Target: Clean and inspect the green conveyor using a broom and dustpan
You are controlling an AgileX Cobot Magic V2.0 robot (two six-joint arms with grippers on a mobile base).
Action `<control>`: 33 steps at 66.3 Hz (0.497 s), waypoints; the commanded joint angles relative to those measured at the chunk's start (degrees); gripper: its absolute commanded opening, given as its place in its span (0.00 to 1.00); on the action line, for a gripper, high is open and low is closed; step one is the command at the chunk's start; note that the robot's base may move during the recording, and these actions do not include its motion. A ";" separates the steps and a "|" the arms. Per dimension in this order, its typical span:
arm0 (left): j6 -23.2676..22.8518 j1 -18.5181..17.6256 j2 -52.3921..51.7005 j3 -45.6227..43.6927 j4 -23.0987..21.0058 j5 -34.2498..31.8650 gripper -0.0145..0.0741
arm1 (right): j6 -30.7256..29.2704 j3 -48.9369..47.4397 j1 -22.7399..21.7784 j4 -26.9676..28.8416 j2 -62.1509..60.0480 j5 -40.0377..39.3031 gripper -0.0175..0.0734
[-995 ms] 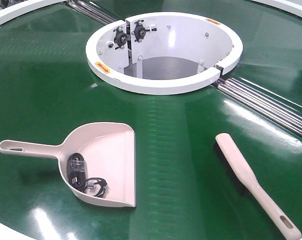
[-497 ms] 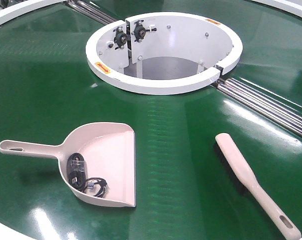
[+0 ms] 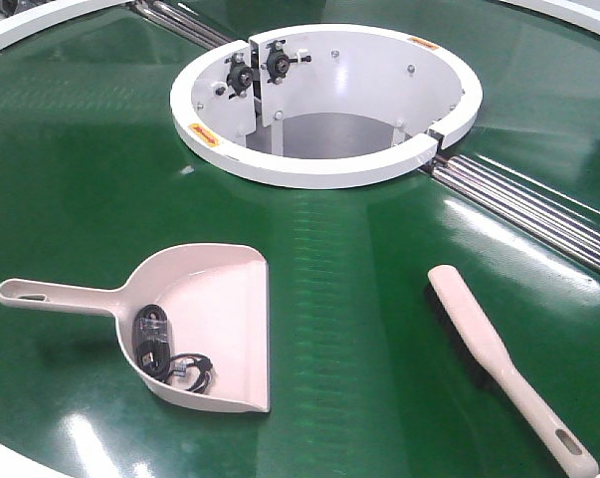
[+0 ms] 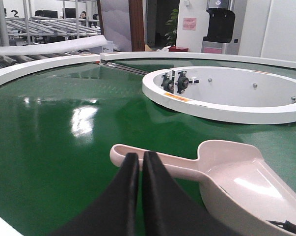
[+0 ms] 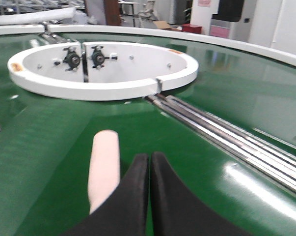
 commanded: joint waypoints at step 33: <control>-0.62 -0.02 -0.83 1.74 -0.13 -3.93 0.15 | 6.81 6.05 3.91 -6.44 -2.66 -11.72 0.18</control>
